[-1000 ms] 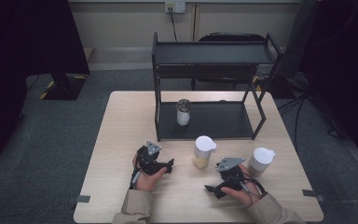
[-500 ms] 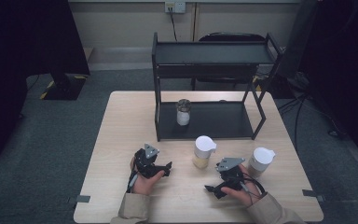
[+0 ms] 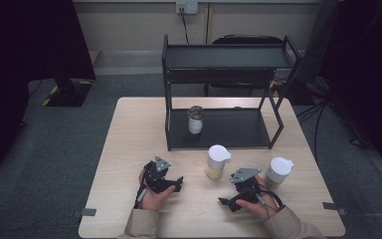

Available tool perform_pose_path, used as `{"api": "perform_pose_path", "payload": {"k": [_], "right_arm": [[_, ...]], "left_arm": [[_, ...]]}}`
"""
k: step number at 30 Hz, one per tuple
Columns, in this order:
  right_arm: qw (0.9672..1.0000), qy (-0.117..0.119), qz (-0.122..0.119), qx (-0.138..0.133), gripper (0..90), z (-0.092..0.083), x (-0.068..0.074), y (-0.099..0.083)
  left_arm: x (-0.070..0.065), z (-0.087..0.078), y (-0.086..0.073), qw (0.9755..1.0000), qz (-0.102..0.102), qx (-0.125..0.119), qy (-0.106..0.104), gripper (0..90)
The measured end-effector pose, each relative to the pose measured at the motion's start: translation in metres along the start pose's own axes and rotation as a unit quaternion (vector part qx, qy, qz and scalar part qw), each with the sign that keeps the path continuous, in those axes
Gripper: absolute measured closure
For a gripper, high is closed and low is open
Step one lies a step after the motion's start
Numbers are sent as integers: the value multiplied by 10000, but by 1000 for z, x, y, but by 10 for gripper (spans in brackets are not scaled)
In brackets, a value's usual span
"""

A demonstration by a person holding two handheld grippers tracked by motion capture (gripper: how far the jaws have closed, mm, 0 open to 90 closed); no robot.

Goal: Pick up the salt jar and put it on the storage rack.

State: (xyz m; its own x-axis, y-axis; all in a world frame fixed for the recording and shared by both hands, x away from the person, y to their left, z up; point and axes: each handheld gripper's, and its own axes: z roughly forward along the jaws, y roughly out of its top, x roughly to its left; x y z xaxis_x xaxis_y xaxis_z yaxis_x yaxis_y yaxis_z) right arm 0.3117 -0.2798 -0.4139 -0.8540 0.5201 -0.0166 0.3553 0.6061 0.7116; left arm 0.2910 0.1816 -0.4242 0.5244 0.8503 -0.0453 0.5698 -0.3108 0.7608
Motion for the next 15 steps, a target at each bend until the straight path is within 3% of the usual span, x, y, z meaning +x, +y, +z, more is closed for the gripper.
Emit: {"api": "perform_pose_path", "payload": {"k": [15], "right_arm": [[10000, -1, -9, -4, 0, 0, 0, 0]], "left_arm": [[0, -2, -1, 9999, 70, 146, -32, 41]]}}
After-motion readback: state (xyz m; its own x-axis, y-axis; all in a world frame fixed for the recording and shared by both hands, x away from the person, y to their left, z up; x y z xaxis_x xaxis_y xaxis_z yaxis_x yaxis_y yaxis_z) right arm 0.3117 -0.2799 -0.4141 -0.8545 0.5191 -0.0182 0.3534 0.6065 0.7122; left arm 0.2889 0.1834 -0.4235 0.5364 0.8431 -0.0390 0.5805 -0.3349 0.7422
